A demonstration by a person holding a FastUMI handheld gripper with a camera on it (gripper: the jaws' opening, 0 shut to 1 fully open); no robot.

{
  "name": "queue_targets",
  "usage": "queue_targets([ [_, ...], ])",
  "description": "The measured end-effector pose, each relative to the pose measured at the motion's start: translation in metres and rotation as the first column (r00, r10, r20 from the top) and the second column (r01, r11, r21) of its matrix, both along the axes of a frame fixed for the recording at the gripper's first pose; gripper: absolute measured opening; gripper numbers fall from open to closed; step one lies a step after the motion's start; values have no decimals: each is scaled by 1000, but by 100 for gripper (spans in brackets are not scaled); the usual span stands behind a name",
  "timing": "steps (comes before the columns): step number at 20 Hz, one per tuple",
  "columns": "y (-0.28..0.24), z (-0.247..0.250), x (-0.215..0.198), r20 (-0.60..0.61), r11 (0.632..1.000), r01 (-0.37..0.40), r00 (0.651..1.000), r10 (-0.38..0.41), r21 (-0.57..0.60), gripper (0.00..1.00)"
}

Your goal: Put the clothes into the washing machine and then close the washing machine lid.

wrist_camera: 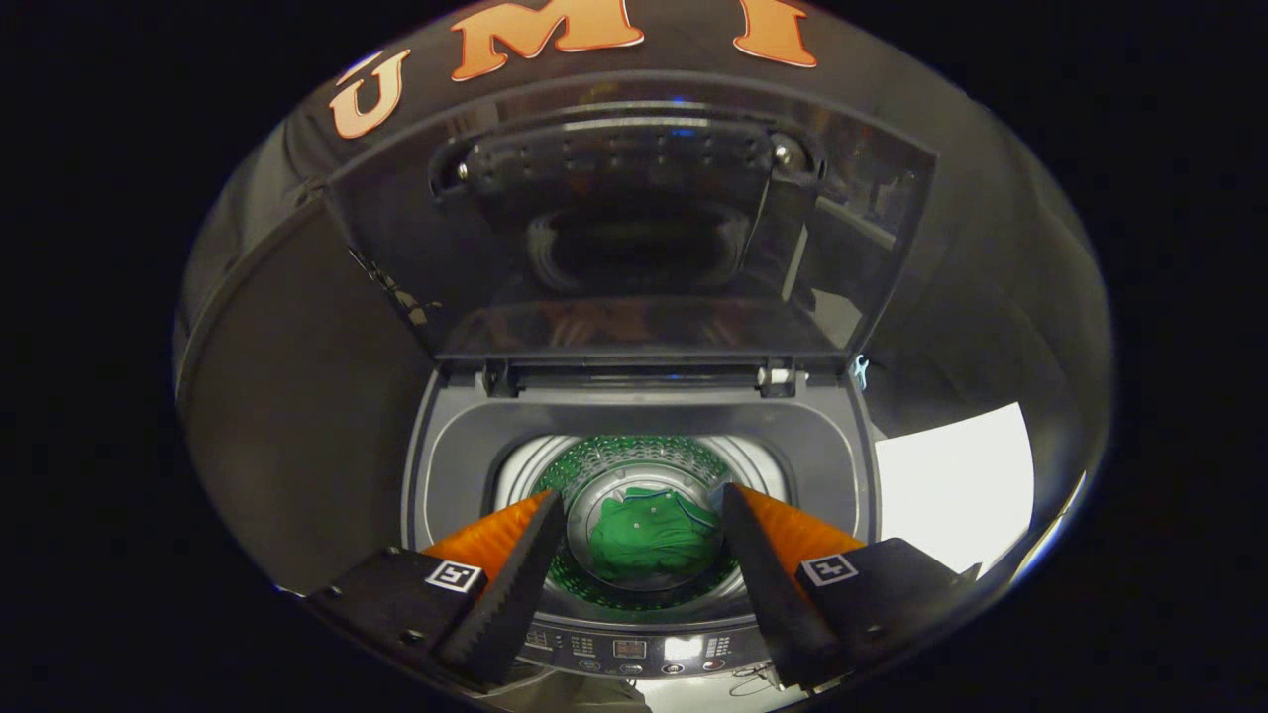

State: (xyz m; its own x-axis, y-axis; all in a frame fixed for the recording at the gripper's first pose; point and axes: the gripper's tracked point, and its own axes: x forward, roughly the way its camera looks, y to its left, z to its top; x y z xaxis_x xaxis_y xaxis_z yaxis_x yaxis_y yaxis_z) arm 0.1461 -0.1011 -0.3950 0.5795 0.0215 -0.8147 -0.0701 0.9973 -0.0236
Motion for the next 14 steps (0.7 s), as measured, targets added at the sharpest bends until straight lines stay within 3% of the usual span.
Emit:
queue_targets([
  [8, 13, 109, 35, 163, 998, -51, 986, 46, 27, 100],
  [14, 22, 191, 77, 309, 997, -68, 950, 53, 37, 100],
])
